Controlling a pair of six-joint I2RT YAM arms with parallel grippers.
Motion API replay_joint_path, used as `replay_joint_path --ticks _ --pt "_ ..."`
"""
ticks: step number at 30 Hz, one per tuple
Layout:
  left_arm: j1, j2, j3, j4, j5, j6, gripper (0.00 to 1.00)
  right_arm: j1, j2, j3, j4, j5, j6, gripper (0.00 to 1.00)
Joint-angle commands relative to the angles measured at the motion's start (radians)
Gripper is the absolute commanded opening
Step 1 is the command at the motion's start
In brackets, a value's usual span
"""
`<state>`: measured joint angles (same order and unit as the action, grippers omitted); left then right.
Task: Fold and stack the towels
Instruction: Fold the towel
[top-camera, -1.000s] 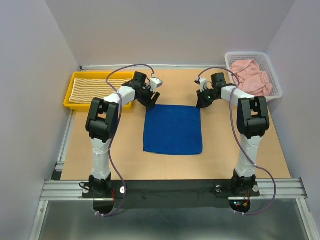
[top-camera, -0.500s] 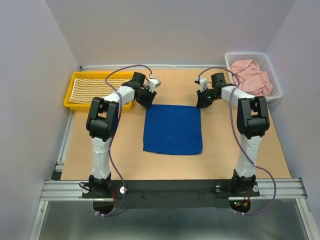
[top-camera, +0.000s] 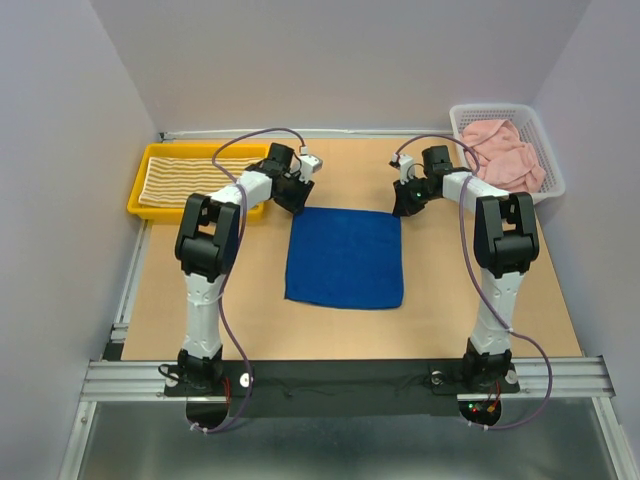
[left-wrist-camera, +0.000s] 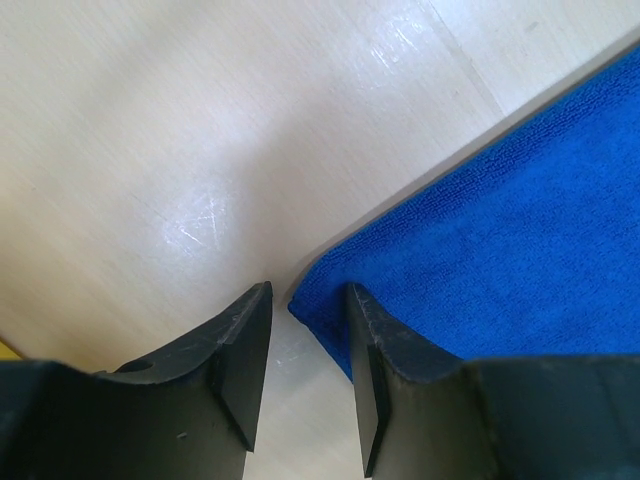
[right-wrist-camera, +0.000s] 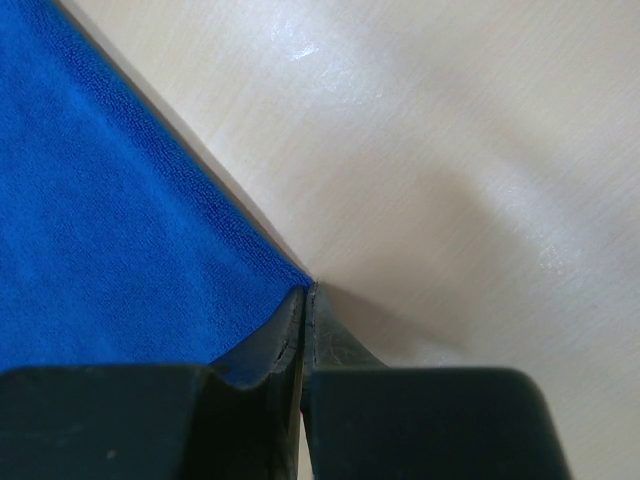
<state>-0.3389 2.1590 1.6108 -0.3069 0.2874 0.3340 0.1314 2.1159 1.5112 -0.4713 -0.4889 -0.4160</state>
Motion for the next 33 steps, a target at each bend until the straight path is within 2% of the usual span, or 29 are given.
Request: replay_joint_path --ticks 1,7,8,11,12,16,17,18,21,33 --pt "-0.003 0.035 0.034 -0.041 -0.042 -0.007 0.46 0.004 0.056 -0.026 -0.128 0.073 -0.026 0.01" --pt "-0.009 0.061 0.055 -0.06 -0.05 -0.009 0.44 0.004 0.061 -0.026 -0.128 0.07 -0.027 0.0" --pt "-0.009 0.065 0.057 -0.061 -0.053 -0.01 0.38 0.004 0.062 -0.026 -0.128 0.07 -0.027 0.0" --pt "-0.009 0.076 0.064 -0.072 -0.054 -0.015 0.36 0.004 0.065 -0.022 -0.128 0.072 -0.029 0.0" --pt "-0.008 0.081 0.064 -0.072 -0.054 -0.018 0.31 0.004 0.067 -0.022 -0.127 0.072 -0.029 0.0" --pt "-0.009 0.087 0.067 -0.07 -0.062 -0.023 0.27 0.004 0.07 -0.014 -0.13 0.076 -0.032 0.01" --pt "-0.008 0.088 0.067 -0.07 -0.065 -0.023 0.22 0.004 0.072 -0.006 -0.13 0.079 -0.032 0.0" --pt "-0.009 0.087 0.069 -0.069 -0.063 -0.024 0.12 0.004 0.072 -0.003 -0.13 0.081 -0.032 0.0" --pt "-0.006 0.079 0.06 -0.054 -0.071 -0.027 0.01 0.004 0.073 0.024 -0.128 0.09 -0.027 0.0" --pt "0.032 -0.111 -0.075 0.11 -0.094 -0.096 0.0 0.004 0.024 0.179 -0.125 0.191 -0.012 0.01"
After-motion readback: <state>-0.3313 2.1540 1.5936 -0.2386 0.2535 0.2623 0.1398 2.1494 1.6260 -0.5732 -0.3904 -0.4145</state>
